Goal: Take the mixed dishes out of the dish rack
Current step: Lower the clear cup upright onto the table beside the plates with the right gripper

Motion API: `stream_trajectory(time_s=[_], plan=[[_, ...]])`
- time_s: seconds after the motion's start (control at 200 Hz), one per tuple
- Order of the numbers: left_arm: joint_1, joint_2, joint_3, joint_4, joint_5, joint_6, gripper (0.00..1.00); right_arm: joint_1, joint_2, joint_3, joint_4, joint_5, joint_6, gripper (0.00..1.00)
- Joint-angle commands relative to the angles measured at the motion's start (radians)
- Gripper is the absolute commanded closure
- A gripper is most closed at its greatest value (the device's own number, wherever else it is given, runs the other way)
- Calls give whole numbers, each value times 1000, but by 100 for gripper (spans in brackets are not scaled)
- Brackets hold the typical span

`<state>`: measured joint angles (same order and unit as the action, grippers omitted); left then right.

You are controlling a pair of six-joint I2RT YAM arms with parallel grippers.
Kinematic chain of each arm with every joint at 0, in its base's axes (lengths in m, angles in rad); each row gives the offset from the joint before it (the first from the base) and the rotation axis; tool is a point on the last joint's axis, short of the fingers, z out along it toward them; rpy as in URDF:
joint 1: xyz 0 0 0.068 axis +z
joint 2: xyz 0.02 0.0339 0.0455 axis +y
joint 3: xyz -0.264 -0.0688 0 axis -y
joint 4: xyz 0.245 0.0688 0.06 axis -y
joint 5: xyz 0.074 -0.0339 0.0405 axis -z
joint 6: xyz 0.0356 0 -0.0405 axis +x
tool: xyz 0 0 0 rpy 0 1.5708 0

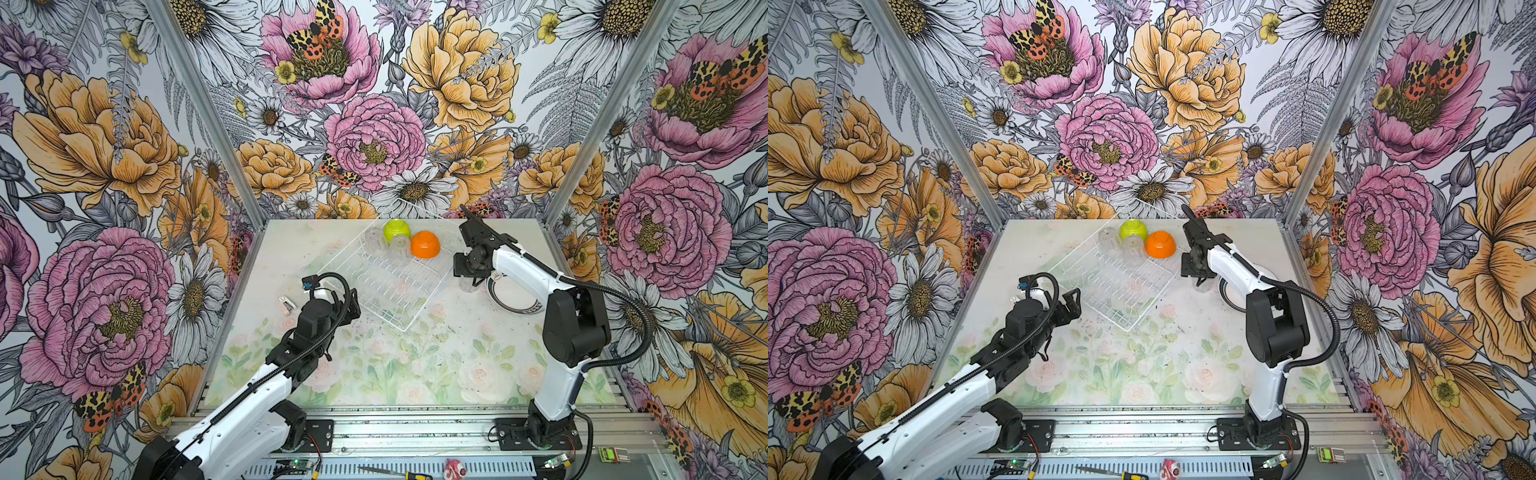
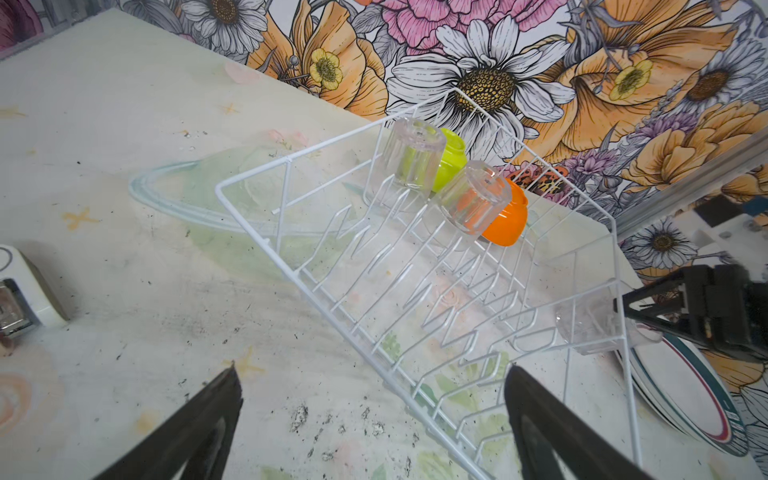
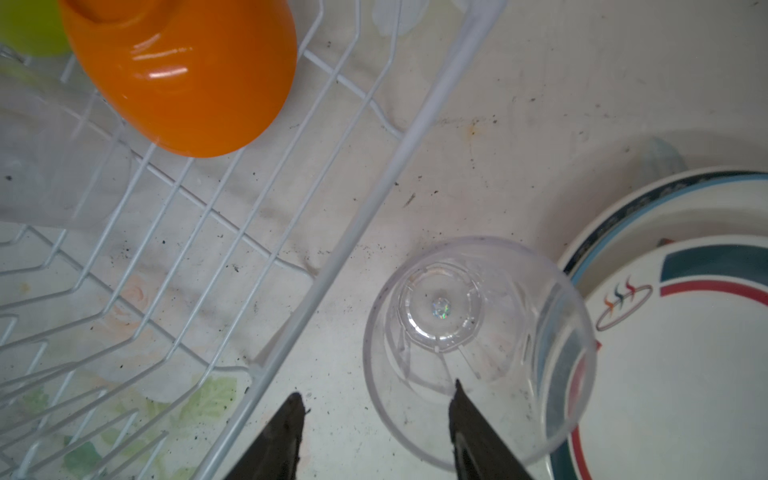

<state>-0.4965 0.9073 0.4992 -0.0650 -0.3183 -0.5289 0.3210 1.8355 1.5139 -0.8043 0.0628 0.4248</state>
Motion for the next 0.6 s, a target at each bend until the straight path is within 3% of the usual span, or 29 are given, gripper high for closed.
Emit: stream_trajectory(time_s=[0.0,0.22,0.415,0.596], plan=[[33,98,110,-115,64,-30,2,1,-123,-23,5,2,-2,42],[90,271,189,-146,228,-99,1,15,-295,-176,22,-1,-12,41],[108,317,233,-169,246,-96,4,13,-431,-314,32,-1,-29,39],[131,391,280,-186,262,-59,26,4,-497,-405,49,5,-55,37]])
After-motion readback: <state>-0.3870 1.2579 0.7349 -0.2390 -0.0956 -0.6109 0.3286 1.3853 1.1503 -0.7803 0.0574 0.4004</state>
